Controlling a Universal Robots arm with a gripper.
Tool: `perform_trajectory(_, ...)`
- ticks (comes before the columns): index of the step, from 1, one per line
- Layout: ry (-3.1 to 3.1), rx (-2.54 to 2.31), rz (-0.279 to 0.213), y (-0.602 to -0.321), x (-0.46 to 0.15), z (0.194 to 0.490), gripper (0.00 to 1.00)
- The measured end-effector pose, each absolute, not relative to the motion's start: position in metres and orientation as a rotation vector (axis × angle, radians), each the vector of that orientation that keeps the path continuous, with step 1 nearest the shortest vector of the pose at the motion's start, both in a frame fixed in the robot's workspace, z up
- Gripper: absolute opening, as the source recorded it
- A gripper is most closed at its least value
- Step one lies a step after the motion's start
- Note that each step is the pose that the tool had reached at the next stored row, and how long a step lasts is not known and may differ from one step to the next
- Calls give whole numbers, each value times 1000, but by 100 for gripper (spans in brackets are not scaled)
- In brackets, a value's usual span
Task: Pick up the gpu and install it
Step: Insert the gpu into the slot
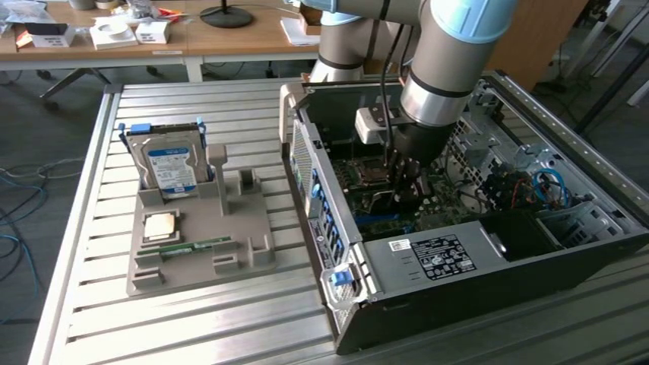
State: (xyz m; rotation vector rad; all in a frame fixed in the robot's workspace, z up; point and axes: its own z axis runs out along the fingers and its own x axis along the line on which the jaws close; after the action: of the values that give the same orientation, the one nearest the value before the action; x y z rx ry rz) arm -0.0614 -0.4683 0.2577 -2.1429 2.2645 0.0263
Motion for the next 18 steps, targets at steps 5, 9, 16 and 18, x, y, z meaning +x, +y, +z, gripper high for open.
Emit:
perform_trajectory(5,2266,-2141,26,-468,-62,258,26)
perform_trajectory(9,2275,-2137,19,-468,-62,257,26)
perform_trajectory(16,2281,-2137,13,-468,-62,257,26)
perform_trajectory(18,2281,-2136,14,-468,-62,257,26)
